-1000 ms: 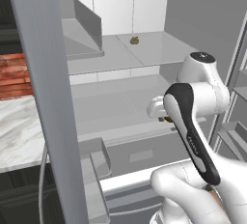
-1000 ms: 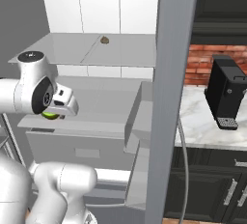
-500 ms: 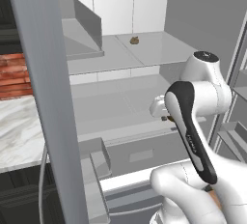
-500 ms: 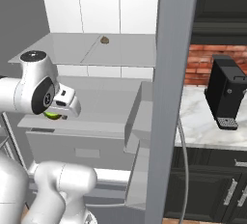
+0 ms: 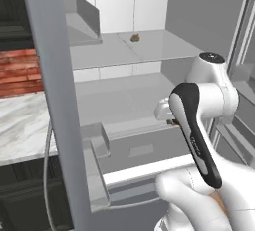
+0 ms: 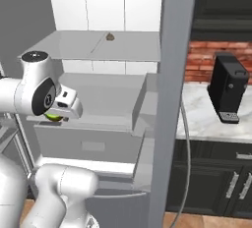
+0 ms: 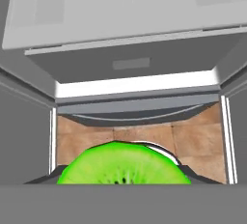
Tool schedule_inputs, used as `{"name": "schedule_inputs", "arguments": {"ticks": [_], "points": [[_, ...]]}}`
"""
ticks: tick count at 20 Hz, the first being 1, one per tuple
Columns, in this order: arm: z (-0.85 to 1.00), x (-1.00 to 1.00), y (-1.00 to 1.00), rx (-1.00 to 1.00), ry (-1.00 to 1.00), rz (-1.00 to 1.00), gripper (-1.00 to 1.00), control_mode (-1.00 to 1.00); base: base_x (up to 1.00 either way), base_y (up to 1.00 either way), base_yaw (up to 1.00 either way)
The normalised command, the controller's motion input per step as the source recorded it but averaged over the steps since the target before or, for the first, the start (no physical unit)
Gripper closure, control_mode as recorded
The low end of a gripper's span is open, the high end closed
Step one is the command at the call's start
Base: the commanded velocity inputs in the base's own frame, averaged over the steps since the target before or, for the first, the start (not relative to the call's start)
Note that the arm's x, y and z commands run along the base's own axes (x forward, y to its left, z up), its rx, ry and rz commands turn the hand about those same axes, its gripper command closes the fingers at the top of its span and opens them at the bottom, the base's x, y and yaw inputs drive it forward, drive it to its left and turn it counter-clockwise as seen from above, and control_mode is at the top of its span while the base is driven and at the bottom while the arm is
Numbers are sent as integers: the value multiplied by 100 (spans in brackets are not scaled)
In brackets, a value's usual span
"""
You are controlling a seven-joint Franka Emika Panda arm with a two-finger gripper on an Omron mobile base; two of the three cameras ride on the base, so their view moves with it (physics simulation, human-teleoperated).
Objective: Pick up the kiwi and tangerine from the fridge and place one fruit on each plate on the dining counter.
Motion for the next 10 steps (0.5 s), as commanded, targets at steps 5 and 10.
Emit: {"name": "schedule_inputs", "arguments": {"ticks": [5, 10], "points": [[0, 0, 0, 0, 0, 0, 100, 100, -100, 8, -10], [0, 0, 0, 0, 0, 0, 100, 100, -86, 0, -66]]}}
